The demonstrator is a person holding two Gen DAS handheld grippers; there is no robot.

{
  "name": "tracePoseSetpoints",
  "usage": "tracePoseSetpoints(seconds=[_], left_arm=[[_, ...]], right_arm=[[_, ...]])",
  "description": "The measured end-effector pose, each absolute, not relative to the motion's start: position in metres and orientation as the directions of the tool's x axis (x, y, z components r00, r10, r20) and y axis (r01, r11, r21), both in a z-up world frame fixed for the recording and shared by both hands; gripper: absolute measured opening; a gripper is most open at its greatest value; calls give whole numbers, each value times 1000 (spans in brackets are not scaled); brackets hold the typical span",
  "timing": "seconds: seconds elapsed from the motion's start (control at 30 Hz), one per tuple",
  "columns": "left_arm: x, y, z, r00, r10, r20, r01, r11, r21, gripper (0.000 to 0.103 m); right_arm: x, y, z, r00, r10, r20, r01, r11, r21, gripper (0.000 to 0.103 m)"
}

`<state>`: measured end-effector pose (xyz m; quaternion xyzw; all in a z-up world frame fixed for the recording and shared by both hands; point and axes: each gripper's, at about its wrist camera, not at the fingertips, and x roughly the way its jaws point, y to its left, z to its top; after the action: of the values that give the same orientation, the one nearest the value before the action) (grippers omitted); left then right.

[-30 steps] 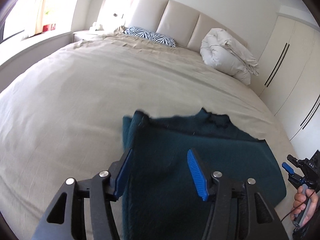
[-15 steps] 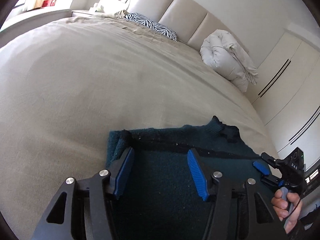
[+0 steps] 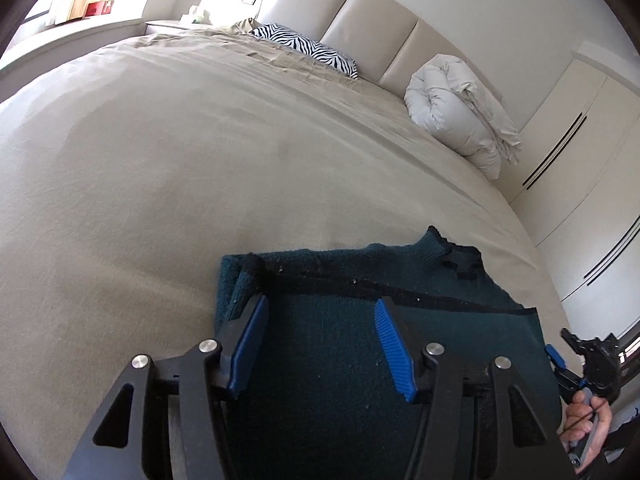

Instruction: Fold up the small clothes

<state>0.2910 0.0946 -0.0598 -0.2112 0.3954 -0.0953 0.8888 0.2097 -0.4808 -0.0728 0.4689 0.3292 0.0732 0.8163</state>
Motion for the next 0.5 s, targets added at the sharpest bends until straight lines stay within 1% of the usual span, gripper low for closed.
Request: tracePoseSetpoints(seconds=[0.07, 0.13, 0.17, 0.23, 0.27, 0.3, 0.37, 0.4, 0.47, 0.5], left_arm=[[277, 86, -47, 669, -298, -681, -19, 909, -416, 61], [260, 79, -40, 682, -312, -662, -8, 902, -433, 64], [251, 74, -38, 685, -317, -656, 1, 901, -434, 65], [232, 56, -39, 671, -312, -672, 32, 918, -395, 65], [223, 48, -40, 670, -305, -677, 44, 926, -374, 65], [212, 39, -44, 663, -305, -683, 65, 933, -354, 67], [199, 31, -54, 641, -290, -711, 80, 946, -314, 68], [193, 30, -57, 648, -282, -708, 86, 950, -300, 68], [185, 36, -56, 657, -290, -696, 88, 946, -311, 68], [183, 41, -55, 654, -299, -695, 81, 941, -329, 68]], right_arm=[[190, -445, -56, 752, 488, -443, 90, 590, 803, 45], [177, -400, -54, 695, 572, -435, -2, 607, 795, 46], [174, -382, -58, 659, 603, -450, -18, 610, 792, 46], [171, -346, -75, 567, 655, -499, -44, 629, 776, 46], [169, -331, -85, 537, 655, -532, -41, 650, 758, 46], [168, -324, -92, 528, 643, -555, -33, 669, 743, 46], [166, -326, -96, 549, 639, -539, -32, 661, 750, 45], [164, -325, -103, 554, 637, -536, -12, 650, 760, 45], [159, -345, -103, 589, 606, -535, 43, 637, 769, 45], [155, -358, -101, 618, 567, -544, 77, 645, 760, 45]])
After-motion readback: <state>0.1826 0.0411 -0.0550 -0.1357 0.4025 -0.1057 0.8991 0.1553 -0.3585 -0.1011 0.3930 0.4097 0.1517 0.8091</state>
